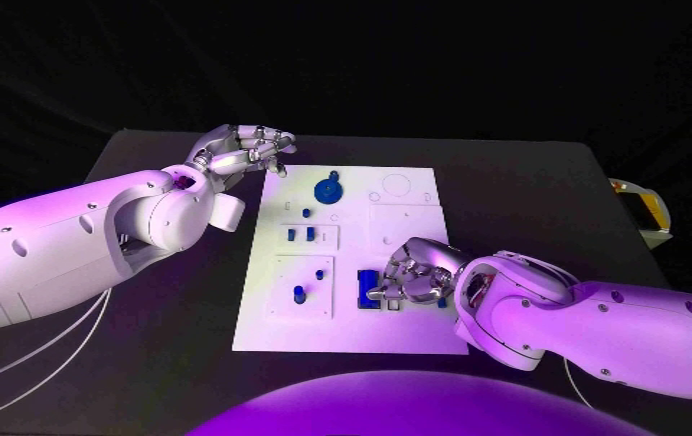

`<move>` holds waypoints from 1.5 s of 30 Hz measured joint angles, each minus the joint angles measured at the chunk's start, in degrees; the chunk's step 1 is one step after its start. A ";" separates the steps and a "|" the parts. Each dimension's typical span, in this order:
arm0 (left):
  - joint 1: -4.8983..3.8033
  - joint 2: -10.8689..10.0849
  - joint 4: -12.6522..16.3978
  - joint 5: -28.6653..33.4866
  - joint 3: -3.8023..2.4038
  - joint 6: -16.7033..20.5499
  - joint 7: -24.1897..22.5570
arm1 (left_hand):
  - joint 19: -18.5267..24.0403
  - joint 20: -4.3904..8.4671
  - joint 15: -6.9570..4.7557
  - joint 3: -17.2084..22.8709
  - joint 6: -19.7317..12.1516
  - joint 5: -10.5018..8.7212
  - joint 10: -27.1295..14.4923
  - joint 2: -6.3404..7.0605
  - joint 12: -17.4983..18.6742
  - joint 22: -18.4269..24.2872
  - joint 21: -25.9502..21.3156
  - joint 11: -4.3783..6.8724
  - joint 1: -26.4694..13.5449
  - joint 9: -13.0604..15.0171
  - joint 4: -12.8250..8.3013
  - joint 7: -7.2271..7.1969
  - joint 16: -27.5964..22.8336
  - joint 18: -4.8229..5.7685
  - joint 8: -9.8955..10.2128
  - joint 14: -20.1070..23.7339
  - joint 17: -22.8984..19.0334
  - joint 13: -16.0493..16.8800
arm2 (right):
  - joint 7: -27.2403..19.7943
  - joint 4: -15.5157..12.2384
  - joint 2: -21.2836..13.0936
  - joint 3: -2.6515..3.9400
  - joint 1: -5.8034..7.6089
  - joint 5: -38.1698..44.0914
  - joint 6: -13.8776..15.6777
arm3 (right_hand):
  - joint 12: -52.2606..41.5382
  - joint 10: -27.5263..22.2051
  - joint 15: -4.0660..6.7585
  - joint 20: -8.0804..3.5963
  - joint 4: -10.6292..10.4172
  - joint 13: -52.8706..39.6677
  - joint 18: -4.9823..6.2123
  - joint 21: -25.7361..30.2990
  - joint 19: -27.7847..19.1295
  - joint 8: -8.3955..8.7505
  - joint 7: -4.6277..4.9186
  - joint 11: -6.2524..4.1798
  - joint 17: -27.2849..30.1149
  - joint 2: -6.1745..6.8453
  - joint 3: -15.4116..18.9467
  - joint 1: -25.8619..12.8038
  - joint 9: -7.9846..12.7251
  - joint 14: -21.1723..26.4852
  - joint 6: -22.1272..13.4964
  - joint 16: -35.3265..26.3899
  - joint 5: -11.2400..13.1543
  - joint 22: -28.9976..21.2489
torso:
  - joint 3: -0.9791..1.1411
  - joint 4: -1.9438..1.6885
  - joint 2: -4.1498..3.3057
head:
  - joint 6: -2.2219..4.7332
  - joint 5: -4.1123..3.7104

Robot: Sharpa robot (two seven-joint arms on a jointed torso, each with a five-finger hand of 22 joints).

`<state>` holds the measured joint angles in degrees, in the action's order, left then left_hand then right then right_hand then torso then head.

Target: Assemble the parts on the task board

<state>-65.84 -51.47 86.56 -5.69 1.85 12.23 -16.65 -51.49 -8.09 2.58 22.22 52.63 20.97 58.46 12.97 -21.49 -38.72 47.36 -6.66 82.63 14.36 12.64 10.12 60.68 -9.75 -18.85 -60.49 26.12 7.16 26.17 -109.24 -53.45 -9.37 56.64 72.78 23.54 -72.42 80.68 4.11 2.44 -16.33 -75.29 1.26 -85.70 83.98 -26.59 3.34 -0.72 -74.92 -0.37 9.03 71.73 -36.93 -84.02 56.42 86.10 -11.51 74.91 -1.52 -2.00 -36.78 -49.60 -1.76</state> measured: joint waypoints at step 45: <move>0.02 -0.19 0.22 0.13 0.17 -0.73 -0.12 | 0.00 0.00 0.20 0.00 0.00 0.00 0.00 0.00 0.02 0.05 -0.27 0.00 0.00 0.00 0.00 0.00 0.00 0.00 0.00 0.20 -0.05 0.00 | -1.81 -2.49 -13.98 -0.43 1.09 4.30 3.24 | 7.56 -3.75 -0.43 0.14 -0.05 -2.65 0.01 2.41 0.13 2.73 1.40 1.22 0.01 0.16 4.73 6.37 1.90 0.01 -1.99 -0.24 0.30 0.03 | 0.07 0.23 0.07 | 0.54 -1.54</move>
<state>-65.81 -51.65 86.78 -5.56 2.02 11.50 -16.77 -51.49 -8.09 2.78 22.22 52.63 20.97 58.47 12.97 -21.47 -38.67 47.09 -6.66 82.64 14.36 12.64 10.12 60.68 -9.75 -18.85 -60.29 26.06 7.16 24.35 -111.73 -67.43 -9.80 57.73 77.08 26.79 -64.86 76.93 3.68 2.58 -16.37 -77.94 1.27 -83.29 84.11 -23.86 4.74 0.50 -74.91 -0.21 13.76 78.10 -35.03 -84.02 54.43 85.86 -11.21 74.94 -1.45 -1.77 -36.72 -49.06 -3.30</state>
